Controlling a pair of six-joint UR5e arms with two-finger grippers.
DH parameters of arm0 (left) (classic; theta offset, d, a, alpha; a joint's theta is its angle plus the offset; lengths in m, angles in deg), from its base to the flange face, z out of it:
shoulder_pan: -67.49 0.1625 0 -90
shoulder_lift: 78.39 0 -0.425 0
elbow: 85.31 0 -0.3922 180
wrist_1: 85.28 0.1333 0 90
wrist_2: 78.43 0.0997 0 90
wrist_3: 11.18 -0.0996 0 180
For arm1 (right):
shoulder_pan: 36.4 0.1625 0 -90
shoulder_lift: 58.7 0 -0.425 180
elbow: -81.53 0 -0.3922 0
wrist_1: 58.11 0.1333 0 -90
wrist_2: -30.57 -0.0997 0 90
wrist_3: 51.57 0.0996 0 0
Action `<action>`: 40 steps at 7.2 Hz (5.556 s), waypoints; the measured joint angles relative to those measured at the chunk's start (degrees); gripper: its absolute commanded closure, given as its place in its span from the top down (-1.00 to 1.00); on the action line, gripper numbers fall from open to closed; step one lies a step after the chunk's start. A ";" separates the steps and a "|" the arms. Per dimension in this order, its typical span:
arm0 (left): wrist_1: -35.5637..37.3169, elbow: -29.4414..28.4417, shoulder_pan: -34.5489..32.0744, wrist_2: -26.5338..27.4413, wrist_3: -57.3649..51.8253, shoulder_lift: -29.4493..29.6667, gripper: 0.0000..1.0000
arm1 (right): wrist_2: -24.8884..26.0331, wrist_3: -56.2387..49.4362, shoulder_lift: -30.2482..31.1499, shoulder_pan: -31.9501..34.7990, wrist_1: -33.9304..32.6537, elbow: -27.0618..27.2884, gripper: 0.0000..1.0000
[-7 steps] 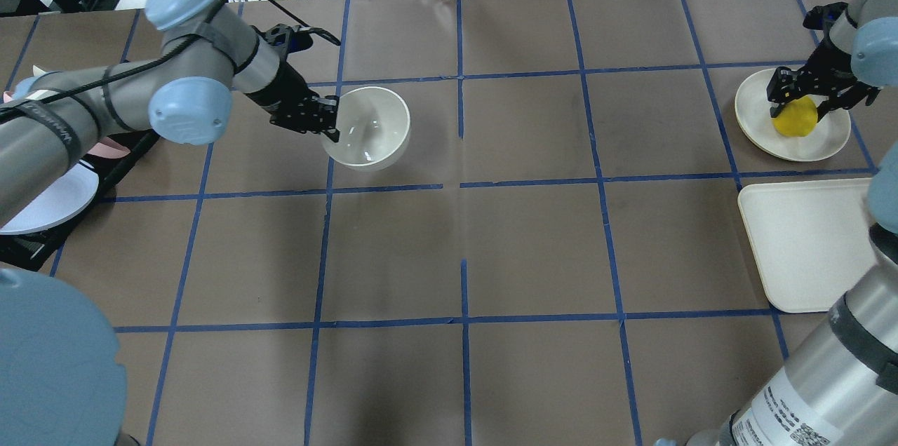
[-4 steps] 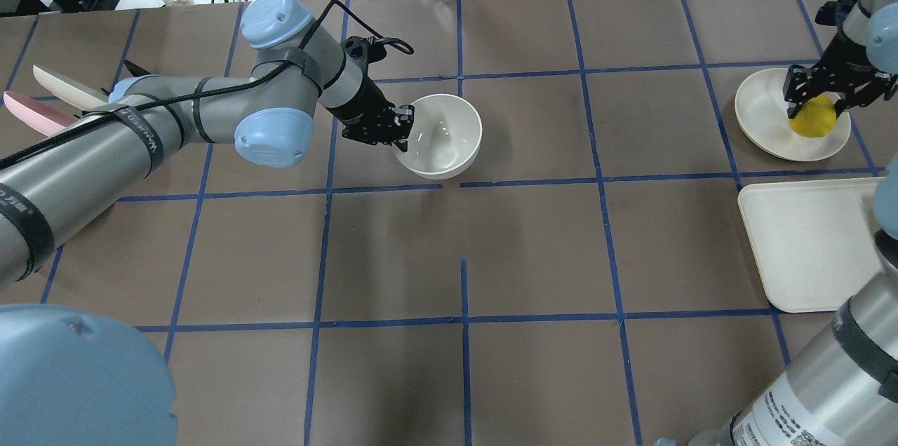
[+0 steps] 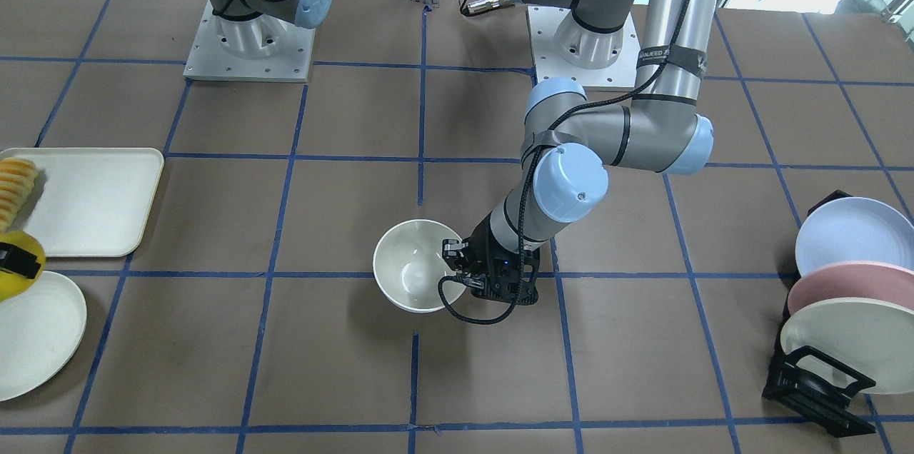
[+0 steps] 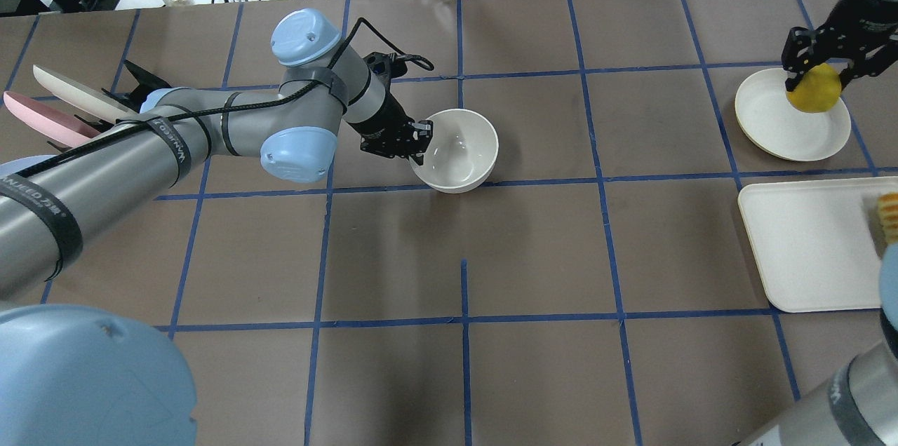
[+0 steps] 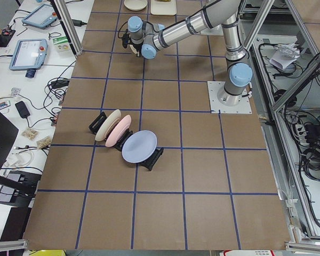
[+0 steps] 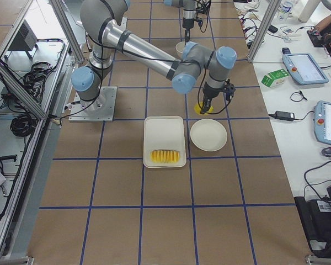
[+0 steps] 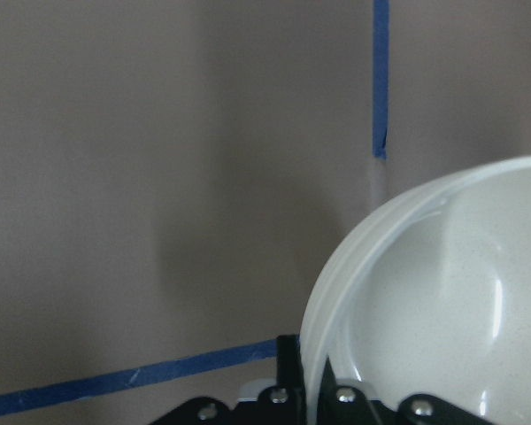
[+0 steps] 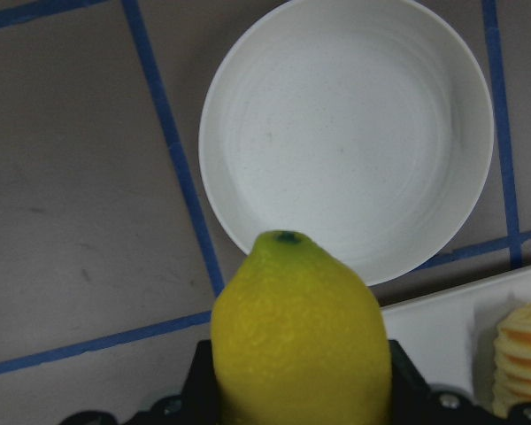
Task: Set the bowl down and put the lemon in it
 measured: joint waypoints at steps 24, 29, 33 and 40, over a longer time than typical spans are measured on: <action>-43.23 -15.85 8.90 16.18 -10.15 -24.43 1.00 | -11.73 32.69 -11.59 40.87 -13.30 2.09 0.39; -42.29 -16.64 9.14 15.88 -10.15 -25.59 1.00 | -11.12 33.13 -10.44 40.62 -12.91 1.63 1.00; -42.53 -15.82 9.01 17.62 -10.35 -26.54 1.00 | -7.84 25.47 4.48 32.29 -0.39 1.98 1.00; -42.94 -15.43 8.90 17.85 -10.22 -27.21 1.00 | -6.73 15.89 24.21 20.24 12.69 10.24 1.00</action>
